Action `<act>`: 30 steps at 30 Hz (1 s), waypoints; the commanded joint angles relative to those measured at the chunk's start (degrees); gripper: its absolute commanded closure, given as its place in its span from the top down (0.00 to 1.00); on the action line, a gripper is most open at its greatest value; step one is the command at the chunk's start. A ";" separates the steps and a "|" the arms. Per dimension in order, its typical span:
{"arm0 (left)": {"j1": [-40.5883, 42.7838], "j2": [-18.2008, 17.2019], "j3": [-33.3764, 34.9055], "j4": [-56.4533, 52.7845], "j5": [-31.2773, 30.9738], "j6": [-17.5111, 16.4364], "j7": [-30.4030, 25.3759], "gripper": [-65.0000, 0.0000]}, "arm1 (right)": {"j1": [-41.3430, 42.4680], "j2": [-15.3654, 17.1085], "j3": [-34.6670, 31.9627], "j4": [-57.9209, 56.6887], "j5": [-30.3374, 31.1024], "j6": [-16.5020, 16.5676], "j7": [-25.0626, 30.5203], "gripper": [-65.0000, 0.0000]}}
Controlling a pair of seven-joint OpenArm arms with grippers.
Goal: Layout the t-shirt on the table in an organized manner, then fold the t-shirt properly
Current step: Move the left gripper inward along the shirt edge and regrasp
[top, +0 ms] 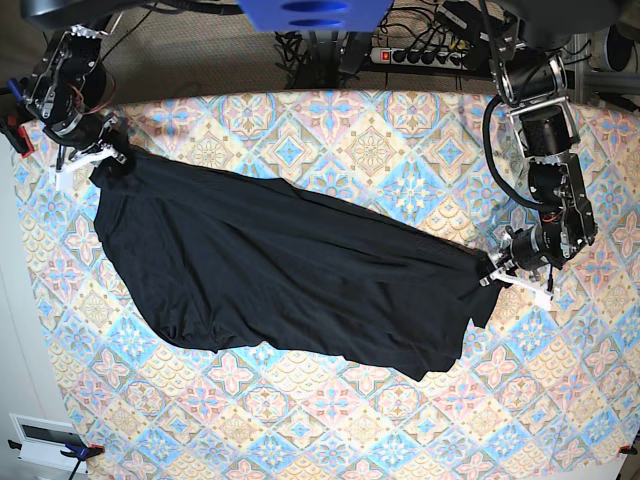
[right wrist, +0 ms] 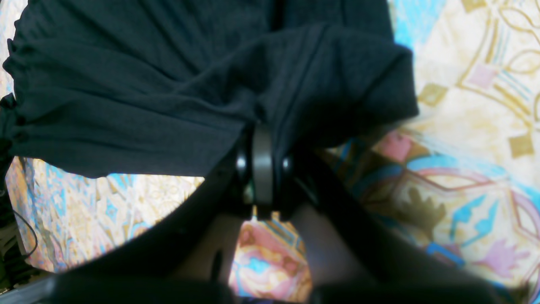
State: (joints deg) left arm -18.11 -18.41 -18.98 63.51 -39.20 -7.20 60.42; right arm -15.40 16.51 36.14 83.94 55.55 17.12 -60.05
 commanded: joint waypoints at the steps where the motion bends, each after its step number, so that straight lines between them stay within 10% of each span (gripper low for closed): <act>1: -1.45 -0.53 0.04 0.98 -0.84 -0.40 -0.86 0.33 | 0.23 1.29 0.39 0.85 0.76 0.15 0.84 0.00; 11: 1.45 0.79 -0.49 1.15 -1.37 -0.40 -1.21 0.65 | 0.23 1.20 0.47 0.85 0.76 0.15 0.84 0.00; 30: 3.82 2.28 -4.97 -2.63 -0.14 -0.31 -9.83 0.63 | 0.23 1.20 0.39 0.85 0.76 0.15 0.84 0.00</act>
State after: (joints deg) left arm -13.61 -16.01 -24.18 61.01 -41.28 -8.71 48.69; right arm -15.38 16.51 36.14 83.94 55.55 16.91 -60.05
